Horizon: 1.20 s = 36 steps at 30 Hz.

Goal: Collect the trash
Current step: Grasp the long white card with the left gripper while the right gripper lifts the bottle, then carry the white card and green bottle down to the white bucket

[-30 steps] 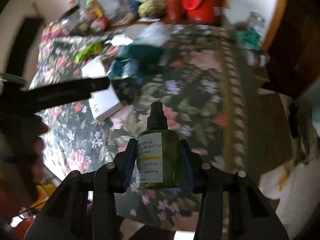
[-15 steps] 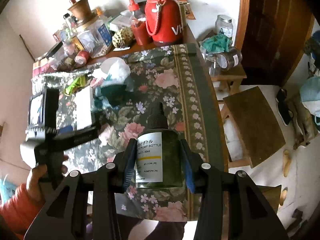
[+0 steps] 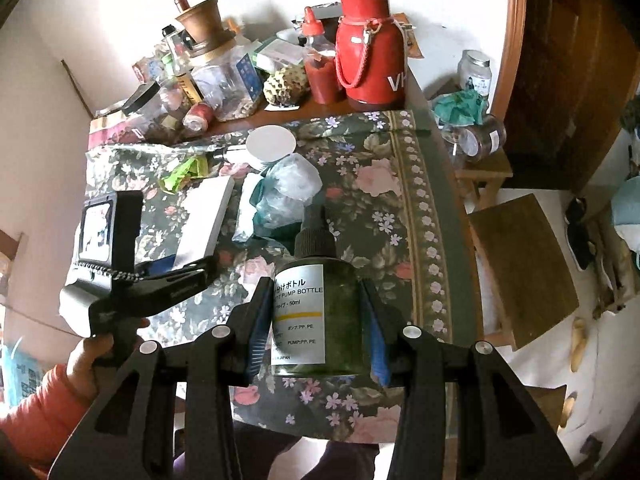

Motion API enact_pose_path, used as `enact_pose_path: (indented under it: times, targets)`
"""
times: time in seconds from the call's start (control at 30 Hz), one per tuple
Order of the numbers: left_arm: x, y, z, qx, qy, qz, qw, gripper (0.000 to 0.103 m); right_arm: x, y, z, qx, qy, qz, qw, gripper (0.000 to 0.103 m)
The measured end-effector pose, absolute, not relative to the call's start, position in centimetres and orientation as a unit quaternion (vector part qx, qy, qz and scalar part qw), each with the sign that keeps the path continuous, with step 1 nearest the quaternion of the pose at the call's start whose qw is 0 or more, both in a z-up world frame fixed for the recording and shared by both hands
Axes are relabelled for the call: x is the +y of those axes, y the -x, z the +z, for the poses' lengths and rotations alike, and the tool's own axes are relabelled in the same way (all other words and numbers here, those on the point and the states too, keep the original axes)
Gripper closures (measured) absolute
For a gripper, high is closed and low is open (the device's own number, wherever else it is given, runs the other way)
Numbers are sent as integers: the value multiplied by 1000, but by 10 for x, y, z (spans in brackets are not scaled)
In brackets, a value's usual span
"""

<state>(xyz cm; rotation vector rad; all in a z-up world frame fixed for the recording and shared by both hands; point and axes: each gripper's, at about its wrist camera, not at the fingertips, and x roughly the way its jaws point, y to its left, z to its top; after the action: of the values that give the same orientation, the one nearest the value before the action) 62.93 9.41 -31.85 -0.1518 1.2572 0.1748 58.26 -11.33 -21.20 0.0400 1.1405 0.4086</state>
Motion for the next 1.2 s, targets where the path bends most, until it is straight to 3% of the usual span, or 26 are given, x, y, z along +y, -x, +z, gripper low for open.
enact_pose_path:
  times: [0.23, 0.47, 0.73, 1.2]
  targets:
    - [96, -607, -282, 559, 100, 68, 820, 53, -120, -572, -194, 521, -13, 198, 830, 64]
    - [93, -565, -211, 489, 121, 81, 860, 53, -132, -558, -169, 490, -16, 219, 844, 64]
    - [79, -509, -129, 399, 132, 105, 901, 53, -145, -539, -118, 424, -11, 261, 867, 64]
    - [65, -415, -47, 303, 125, 80, 941, 53, -146, -476, -39, 325, -40, 284, 901, 64]
